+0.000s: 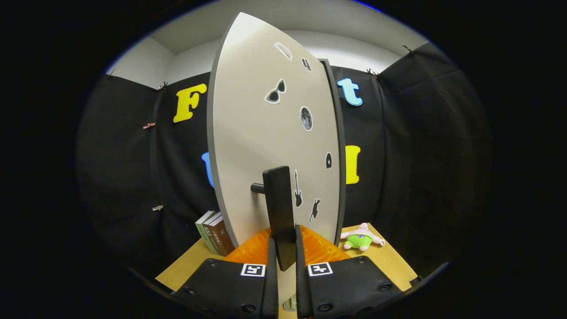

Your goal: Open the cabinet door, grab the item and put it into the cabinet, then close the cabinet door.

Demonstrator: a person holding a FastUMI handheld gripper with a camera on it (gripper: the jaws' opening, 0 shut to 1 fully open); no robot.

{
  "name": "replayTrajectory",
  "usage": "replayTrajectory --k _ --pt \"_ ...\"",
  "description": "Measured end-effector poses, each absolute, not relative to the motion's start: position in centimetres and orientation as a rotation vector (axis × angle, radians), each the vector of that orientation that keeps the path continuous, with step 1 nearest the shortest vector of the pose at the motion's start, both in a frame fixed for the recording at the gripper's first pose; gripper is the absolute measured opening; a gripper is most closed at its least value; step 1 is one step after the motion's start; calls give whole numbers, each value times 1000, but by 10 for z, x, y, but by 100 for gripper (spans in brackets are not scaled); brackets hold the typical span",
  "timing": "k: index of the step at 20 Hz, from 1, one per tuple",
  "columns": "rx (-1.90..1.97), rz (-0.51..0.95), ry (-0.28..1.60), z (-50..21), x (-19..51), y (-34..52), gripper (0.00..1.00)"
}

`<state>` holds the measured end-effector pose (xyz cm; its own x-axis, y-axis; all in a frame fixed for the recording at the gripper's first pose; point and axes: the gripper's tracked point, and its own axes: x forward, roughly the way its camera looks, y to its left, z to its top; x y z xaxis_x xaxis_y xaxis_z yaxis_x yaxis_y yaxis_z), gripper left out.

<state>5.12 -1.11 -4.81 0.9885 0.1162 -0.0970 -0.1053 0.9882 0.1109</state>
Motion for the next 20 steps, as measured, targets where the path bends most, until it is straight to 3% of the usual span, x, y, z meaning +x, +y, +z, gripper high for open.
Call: replayTrajectory --k 20 --pt "37 -212 72 -48 42 -102 10"
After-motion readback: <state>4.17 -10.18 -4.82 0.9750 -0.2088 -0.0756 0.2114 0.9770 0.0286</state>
